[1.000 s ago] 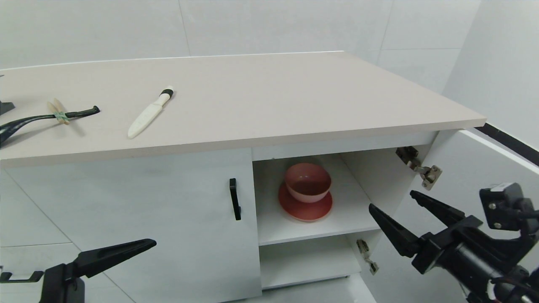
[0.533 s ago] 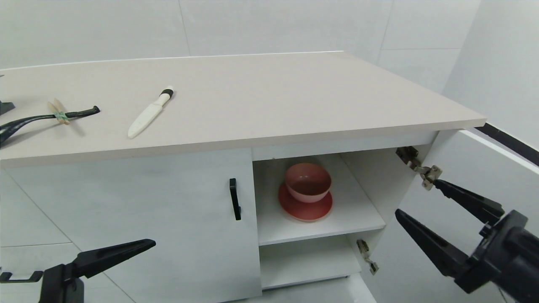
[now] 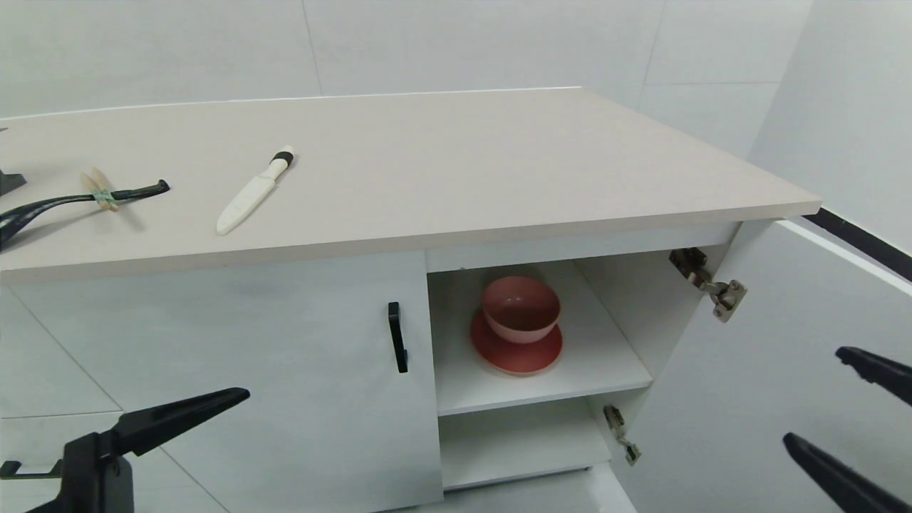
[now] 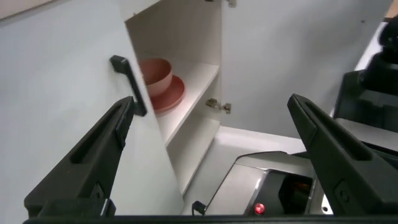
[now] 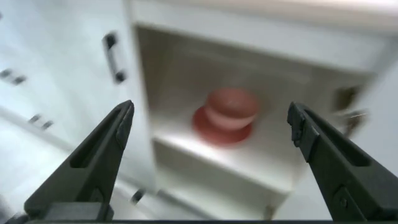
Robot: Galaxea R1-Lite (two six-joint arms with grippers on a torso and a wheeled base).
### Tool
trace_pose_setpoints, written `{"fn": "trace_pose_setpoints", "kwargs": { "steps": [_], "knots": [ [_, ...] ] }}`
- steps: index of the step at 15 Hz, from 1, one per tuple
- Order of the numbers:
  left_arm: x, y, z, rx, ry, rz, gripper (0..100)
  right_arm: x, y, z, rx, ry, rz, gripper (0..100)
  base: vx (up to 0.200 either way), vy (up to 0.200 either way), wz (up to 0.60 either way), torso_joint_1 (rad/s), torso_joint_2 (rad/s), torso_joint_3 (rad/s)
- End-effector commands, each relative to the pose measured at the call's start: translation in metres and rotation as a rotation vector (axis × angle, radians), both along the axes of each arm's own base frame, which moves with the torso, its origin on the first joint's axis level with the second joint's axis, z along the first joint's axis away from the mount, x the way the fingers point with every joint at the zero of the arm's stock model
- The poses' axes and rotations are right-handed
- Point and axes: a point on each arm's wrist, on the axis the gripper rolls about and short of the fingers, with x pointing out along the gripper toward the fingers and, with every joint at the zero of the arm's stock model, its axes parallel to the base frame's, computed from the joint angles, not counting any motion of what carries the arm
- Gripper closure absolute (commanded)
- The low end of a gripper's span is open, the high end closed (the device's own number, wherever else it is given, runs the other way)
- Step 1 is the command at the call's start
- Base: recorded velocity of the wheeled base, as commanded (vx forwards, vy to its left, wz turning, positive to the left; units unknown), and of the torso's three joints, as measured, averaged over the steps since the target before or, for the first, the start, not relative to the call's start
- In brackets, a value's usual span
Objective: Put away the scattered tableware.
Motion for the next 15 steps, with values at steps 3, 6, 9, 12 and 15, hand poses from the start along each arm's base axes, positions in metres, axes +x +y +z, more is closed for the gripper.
{"fn": "trace_pose_setpoints", "kwargs": {
  "steps": [3,6,9,12,15],
  "knots": [
    [-0.006,0.019,0.004,-0.030,-0.067,0.171,0,-0.019,-0.021,0.005,0.030,-0.073,-0.096,0,0.000,0.000,0.00,0.000,0.00,0.000],
    [-0.025,0.032,0.004,-0.110,-0.098,0.306,0,-0.028,-0.029,0.001,0.001,-0.090,-0.137,0,0.000,0.000,0.00,0.000,0.00,0.000],
    [-0.060,0.046,0.008,-0.207,-0.158,0.379,0,-0.041,-0.038,-0.002,0.014,-0.123,-0.169,0,0.000,0.000,0.00,0.000,0.00,0.000],
    [-0.078,0.050,-0.001,-0.185,-0.111,0.395,0,-0.046,-0.041,-0.004,0.016,-0.121,-0.187,0,0.000,0.000,0.00,0.000,0.00,0.000],
    [-0.083,0.052,-0.016,-0.174,-0.092,0.523,0,-0.046,-0.041,-0.004,0.017,-0.119,-0.191,0,0.000,0.000,0.00,0.000,0.00,0.000]
  ]
}}
